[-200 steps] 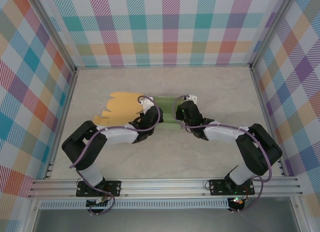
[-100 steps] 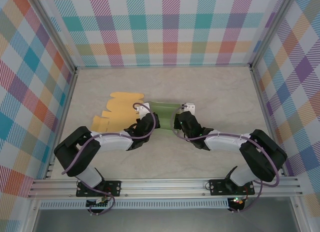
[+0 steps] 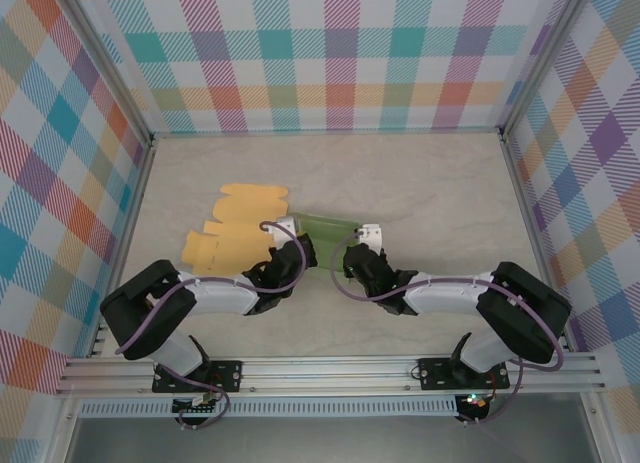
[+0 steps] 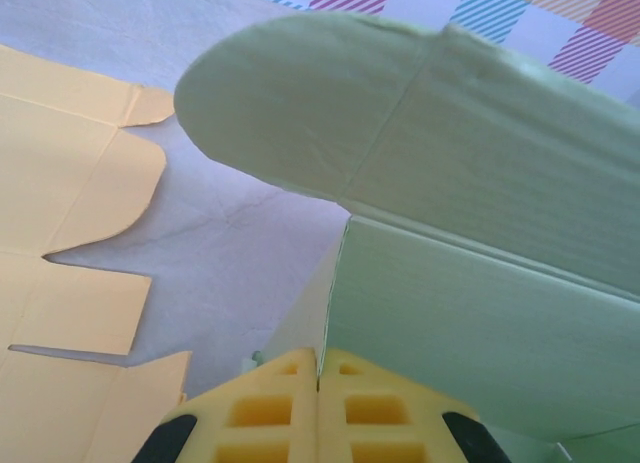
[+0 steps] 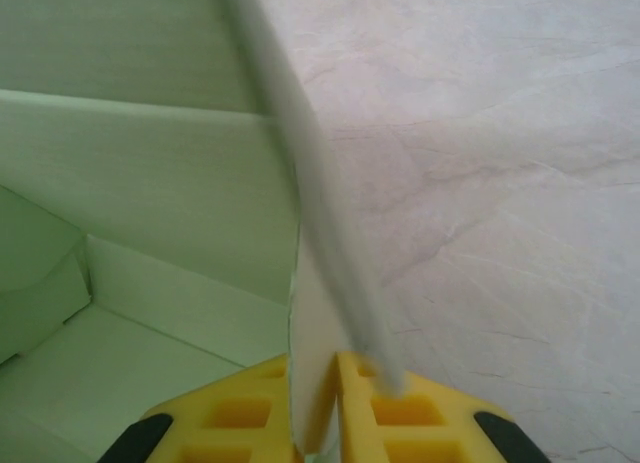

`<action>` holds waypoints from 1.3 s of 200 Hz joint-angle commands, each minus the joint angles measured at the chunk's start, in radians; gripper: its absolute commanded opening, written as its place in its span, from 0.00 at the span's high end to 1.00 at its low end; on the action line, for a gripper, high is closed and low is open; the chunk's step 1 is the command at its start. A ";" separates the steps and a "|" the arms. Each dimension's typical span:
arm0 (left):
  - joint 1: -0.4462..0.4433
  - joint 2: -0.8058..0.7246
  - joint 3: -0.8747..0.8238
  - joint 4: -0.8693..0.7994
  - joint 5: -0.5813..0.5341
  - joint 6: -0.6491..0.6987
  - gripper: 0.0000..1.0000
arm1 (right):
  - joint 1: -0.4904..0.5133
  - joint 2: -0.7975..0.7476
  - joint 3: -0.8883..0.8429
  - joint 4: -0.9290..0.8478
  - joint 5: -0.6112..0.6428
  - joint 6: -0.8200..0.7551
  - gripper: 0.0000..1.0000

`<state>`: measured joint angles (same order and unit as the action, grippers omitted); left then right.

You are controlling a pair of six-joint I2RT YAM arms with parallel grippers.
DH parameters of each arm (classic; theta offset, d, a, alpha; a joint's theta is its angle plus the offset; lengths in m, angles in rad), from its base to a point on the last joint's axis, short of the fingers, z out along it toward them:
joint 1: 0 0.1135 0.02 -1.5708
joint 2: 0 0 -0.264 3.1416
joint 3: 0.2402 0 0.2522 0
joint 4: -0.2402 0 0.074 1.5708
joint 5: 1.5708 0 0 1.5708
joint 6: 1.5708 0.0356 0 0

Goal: Fold the paper box

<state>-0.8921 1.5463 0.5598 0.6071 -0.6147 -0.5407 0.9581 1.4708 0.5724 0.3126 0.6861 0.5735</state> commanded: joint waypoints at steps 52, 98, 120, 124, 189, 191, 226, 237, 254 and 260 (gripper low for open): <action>-0.038 0.192 0.194 0.107 0.018 0.117 1.00 | -0.077 0.059 0.027 0.118 0.122 -0.249 0.90; -0.037 0.300 0.315 0.128 0.008 0.170 1.00 | -0.193 0.099 0.052 0.251 0.074 -0.378 0.90; -0.036 0.327 0.315 0.150 0.003 0.172 1.00 | -0.208 0.130 0.058 0.279 0.055 -0.391 0.89; -0.037 0.330 0.315 0.150 0.003 0.171 1.00 | -0.208 0.133 0.058 0.278 0.053 -0.387 0.88; -0.037 0.318 0.226 0.163 0.003 0.134 1.00 | -0.208 0.061 -0.035 0.212 0.030 -0.196 0.78; -0.038 0.318 0.223 0.164 0.005 0.134 1.00 | -0.208 0.054 -0.038 0.207 0.030 -0.190 0.78; -0.038 0.311 0.198 0.174 -0.009 0.139 1.00 | -0.207 -0.050 -0.065 0.117 -0.055 -0.148 0.58; -0.038 0.312 0.196 0.176 -0.019 0.144 1.00 | -0.206 -0.084 -0.068 0.083 -0.074 -0.142 0.51; -0.038 0.314 0.198 0.177 -0.031 0.152 1.00 | -0.205 -0.144 -0.074 0.029 -0.104 -0.138 0.41; -0.038 0.316 0.198 0.178 -0.035 0.153 1.00 | -0.205 -0.165 -0.074 0.007 -0.115 -0.137 0.37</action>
<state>-0.9207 1.8687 0.7803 0.8009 -0.6411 -0.3950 0.7467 1.3830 0.5159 0.4126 0.6346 0.4080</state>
